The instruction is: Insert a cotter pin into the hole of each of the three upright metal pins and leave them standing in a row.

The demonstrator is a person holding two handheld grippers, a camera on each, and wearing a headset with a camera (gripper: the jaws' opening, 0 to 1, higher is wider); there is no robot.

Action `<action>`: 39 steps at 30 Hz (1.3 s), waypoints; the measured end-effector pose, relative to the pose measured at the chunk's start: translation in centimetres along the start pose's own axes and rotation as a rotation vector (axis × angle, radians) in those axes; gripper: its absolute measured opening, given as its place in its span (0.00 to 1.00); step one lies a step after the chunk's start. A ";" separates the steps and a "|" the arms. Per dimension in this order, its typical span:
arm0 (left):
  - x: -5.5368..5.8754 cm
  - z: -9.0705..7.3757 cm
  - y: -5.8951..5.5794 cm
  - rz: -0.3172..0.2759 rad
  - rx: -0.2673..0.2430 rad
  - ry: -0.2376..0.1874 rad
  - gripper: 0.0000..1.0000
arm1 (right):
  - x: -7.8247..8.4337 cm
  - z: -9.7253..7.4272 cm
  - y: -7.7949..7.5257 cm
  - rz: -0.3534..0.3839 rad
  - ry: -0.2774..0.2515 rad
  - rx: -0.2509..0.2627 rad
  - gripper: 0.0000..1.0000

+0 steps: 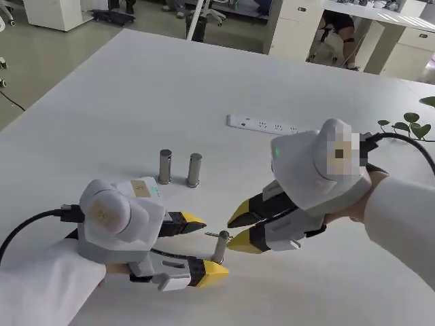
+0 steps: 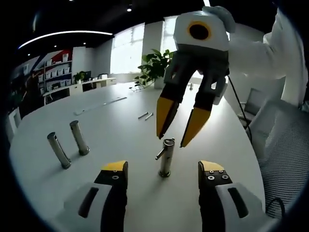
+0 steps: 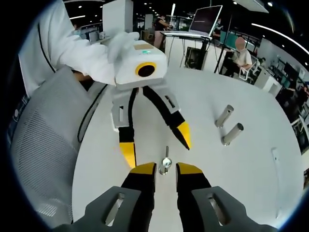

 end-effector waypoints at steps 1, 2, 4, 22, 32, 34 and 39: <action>-0.1 -0.3 0.0 -0.007 0.004 -0.008 0.64 | 0.1 0.1 0.1 0.020 -0.012 0.005 0.10; -0.1 -0.7 0.0 -0.009 0.002 -0.013 0.68 | 0.2 0.2 0.0 0.035 -0.022 0.012 0.10; -0.1 -1.1 0.1 -0.019 -0.001 -0.018 0.74 | 0.4 0.4 0.0 0.038 -0.028 0.023 0.11; 2.9 -6.0 1.0 -0.120 -0.069 0.034 1.00 | 1.6 2.0 0.1 0.113 -0.106 0.032 0.10; 2.9 -8.2 2.2 -0.128 -0.157 0.023 1.00 | 1.4 2.5 -0.1 0.121 -0.105 0.027 0.05; 3.1 -8.4 2.6 -0.139 -0.178 0.012 0.99 | 1.4 2.5 -0.1 0.117 -0.107 0.025 0.05; 3.2 -8.8 3.0 -0.154 -0.201 0.008 0.99 | 1.4 2.7 -0.4 0.119 -0.136 0.036 0.04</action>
Point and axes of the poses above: the centre of the closed fingertips' face, and the gripper's own axes: z roughly forward along the fingers, y roughly to its left, x roughly out of its underside, the point moved 8 cm from there along -z, roughly backward along the fingers, and after that the axes turned 14 degrees about -x, right-handed, at the moved point
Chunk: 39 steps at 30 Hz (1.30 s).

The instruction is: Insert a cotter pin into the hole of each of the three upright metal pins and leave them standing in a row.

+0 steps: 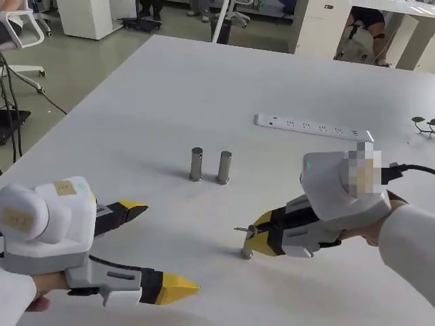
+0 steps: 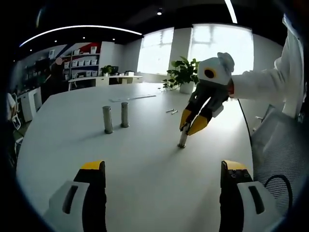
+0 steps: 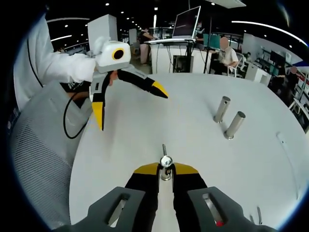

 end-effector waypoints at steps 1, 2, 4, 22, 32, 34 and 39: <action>0.0 -0.1 0.0 0.000 -0.005 0.001 0.99 | 0.0 0.0 -0.1 -0.002 -0.003 -0.004 0.04; 0.0 -0.2 0.1 -0.001 -0.008 -0.001 0.99 | 0.0 0.0 -0.2 -0.005 -0.008 -0.003 0.04; -0.1 -0.3 0.3 -0.005 -0.011 -0.005 0.99 | -0.1 0.0 -0.5 -0.020 -0.009 -0.004 0.04; -0.5 -0.5 0.7 -0.010 -0.029 -0.003 0.99 | -1.3 0.1 -5.2 -0.039 -0.024 0.004 0.04; -1.5 -0.7 1.1 -0.040 -0.064 -0.044 0.99 | -1.3 0.3 -4.6 -0.019 -0.028 0.004 0.10; -1.7 -0.7 1.0 -0.040 -0.064 -0.045 0.99 | -1.5 0.3 -4.3 -0.032 -0.042 0.015 0.18; -2.5 -0.8 0.4 -0.052 -0.041 -0.043 0.99 | -2.0 -0.6 -3.1 -0.027 -0.099 0.052 0.26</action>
Point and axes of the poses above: the centre of the closed fingertips' face, and the gripper's own axes: z roughly forward along the fingers, y roughly to its left, x roughly out of its underside, the point moved 8 cm from there along -z, roughly backward along the fingers, and after that the axes turned 14 degrees about -x, right-handed, at the moved point
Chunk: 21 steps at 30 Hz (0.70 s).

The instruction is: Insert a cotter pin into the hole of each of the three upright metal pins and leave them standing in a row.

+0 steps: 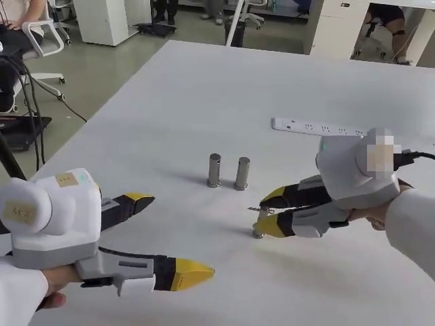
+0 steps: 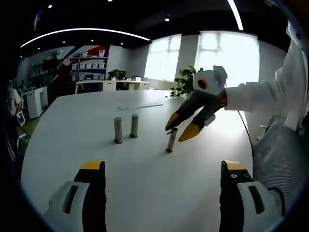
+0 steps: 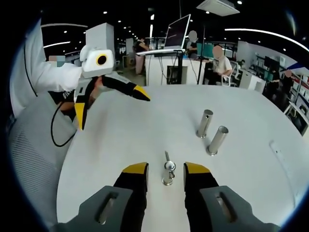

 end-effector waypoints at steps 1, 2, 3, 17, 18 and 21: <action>-0.2 0.0 -0.2 0.005 0.005 0.004 0.99 | -0.1 -0.4 0.3 0.003 -0.020 0.012 0.29; -0.3 0.0 -0.3 0.009 0.009 0.006 0.99 | 0.0 -0.8 0.3 0.005 -0.035 0.022 0.30; -0.4 0.0 -0.5 0.010 0.012 0.007 0.99 | 0.2 -1.2 0.4 0.007 -0.049 0.024 0.31; -2.5 -0.4 -3.1 0.019 0.054 0.012 0.99 | 1.9 -8.3 5.2 0.084 -0.165 0.154 0.51; -2.5 -0.5 -3.2 0.018 0.052 0.014 0.99 | 2.1 -8.8 5.5 0.093 -0.177 0.168 0.51; -2.5 -0.9 -3.7 0.009 0.042 0.013 0.99 | 3.1 -10.4 6.7 0.146 -0.223 0.204 0.54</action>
Point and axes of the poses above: the centre of the closed fingertips' face, and the gripper's own axes: z roughly forward along the fingers, y roughly to its left, x roughly out of its underside, the point moved 8 cm from there along -z, roughly backward along the fingers, and after that the axes turned 14 degrees about -x, right-handed, at the moved point
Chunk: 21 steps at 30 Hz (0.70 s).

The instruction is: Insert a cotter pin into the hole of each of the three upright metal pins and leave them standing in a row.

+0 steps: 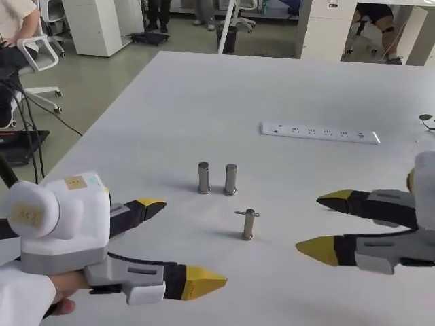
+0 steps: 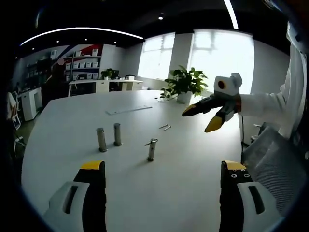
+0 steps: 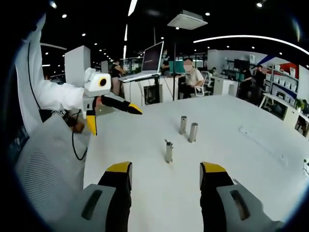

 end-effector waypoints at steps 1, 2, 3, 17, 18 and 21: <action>0.0 -0.1 -0.1 -0.003 -0.001 0.001 0.99 | 0.3 -0.7 0.2 0.012 -0.013 0.017 0.56; 0.1 -0.2 -0.2 -0.005 -0.002 0.004 0.99 | 0.6 -1.2 0.4 0.025 -0.020 0.026 0.57; 0.2 -0.3 -0.4 -0.005 -0.010 0.011 0.99 | 1.0 -1.8 0.7 0.042 -0.033 0.031 0.58; 0.7 -2.5 -0.6 -0.070 -0.115 0.021 0.99 | 6.2 -4.5 2.3 0.190 -0.092 0.103 0.78; 0.9 -2.5 -0.7 -0.074 -0.118 0.025 0.99 | 6.4 -4.6 2.3 0.196 -0.092 0.106 0.79; 1.3 -2.3 -1.0 -0.080 -0.116 0.040 0.99 | 7.1 -5.1 2.5 0.204 -0.086 0.123 0.86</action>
Point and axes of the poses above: the centre of the closed fingertips' face, and the gripper's own axes: z roughly forward along the fingers, y roughly to its left, x roughly out of its underside, the point moved 8 cm from there along -z, roughly backward along the fingers, and after that the axes turned 14 degrees about -x, right-handed, at the moved point
